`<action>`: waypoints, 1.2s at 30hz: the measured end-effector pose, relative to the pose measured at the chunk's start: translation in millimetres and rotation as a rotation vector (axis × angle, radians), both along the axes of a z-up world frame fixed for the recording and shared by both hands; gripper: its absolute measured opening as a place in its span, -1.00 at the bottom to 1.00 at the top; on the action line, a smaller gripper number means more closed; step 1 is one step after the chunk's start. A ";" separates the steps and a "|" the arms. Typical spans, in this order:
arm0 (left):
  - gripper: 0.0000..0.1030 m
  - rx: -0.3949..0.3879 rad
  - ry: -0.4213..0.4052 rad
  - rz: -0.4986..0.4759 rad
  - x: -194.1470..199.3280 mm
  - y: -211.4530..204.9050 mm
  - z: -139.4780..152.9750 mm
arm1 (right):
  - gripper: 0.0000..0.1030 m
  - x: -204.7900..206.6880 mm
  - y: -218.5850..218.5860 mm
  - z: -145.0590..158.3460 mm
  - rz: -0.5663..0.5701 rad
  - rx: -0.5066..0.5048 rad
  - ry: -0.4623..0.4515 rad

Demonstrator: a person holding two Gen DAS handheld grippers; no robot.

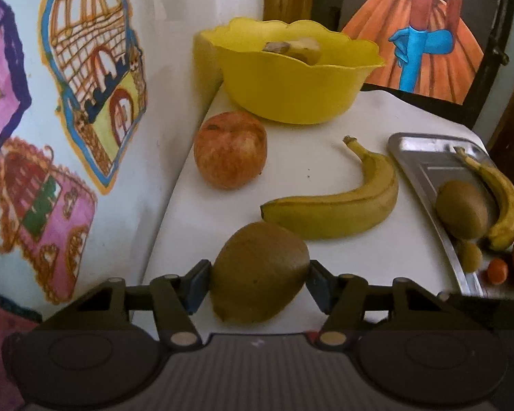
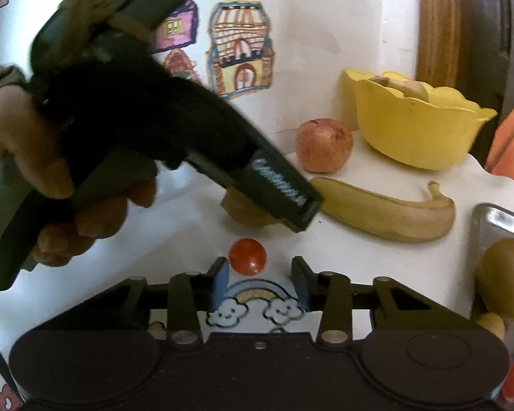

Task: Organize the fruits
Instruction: 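Grasp the second brown kiwi with the left tool while the right tool grasps the cherry tomato, then carry the kiwi with the left tool and the tomato with the right tool toward the tray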

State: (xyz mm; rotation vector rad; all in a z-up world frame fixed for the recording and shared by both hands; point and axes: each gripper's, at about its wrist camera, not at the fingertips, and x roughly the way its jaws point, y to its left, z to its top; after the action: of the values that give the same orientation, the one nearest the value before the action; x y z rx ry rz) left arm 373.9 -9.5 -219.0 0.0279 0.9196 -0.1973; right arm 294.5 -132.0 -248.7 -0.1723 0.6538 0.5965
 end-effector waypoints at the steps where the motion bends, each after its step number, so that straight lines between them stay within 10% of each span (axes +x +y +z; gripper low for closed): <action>1: 0.24 -0.017 0.007 0.011 1.2 2.2 -0.1 | -0.32 0.3 2.0 0.3 0.006 -0.005 -0.003; 19: 0.22 -0.070 0.002 0.153 -36.1 10.8 -1.0 | -0.51 -43.3 -35.7 11.5 -0.054 0.012 0.000; 36: 0.21 -0.145 -0.025 0.075 -97.4 -66.1 19.7 | -0.52 -103.8 -122.3 43.9 -0.239 0.018 -0.046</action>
State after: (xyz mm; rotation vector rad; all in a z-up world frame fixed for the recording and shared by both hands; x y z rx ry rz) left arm 276.6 -75.6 -199.3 -0.1383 0.8781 -0.1929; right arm 190.7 -254.2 -204.8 -0.0896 0.6135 0.3675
